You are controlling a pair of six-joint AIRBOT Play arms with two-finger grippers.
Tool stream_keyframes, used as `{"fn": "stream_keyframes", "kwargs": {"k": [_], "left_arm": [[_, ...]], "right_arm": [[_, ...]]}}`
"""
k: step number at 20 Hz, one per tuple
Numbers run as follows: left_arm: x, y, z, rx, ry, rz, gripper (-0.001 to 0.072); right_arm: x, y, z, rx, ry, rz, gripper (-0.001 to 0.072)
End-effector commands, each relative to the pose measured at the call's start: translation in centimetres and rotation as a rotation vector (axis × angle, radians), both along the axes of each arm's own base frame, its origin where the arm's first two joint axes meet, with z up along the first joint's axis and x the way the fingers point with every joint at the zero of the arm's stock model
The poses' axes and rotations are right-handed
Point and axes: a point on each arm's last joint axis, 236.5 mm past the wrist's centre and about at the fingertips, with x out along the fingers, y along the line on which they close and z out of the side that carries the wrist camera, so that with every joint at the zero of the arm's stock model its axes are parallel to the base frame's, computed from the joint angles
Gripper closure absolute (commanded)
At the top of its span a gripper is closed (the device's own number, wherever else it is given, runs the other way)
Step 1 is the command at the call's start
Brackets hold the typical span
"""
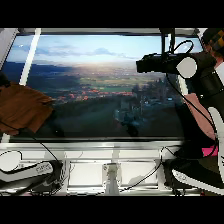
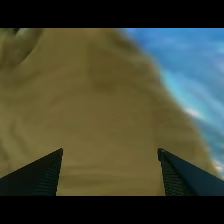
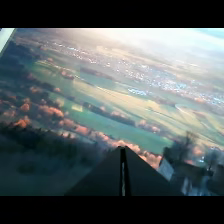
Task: Fold the clothes and pants, and hang the long-sleeved shirts on hangers.
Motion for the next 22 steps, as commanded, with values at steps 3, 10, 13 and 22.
{"fn": "stream_keyframes", "kwargs": {"k": [3,10,13,22], "left_arm": [[-4.1,5.5,-5.9,-0.152,0.060,0.157,-0.0006],[-7.4,11.5,-8.3,-0.194,-0.013,0.337,0.0000],[-8.1,12.6,-9.5,-0.179,0.005,0.318,0.0008],[-5.3,11.8,-13.6,-0.259,-0.048,0.241,0.0085]], "right_arm": [[0.1,-0.2,0.0,-0.011,-0.004,-0.001,0.0694],[0.2,-0.4,-0.1,-0.023,-0.009,-0.004,0.0694],[0.2,-0.4,-0.1,-0.023,-0.009,-0.004,0.0694],[0.2,-0.4,0.0,-0.022,-0.009,-0.004,0.0694]]}}
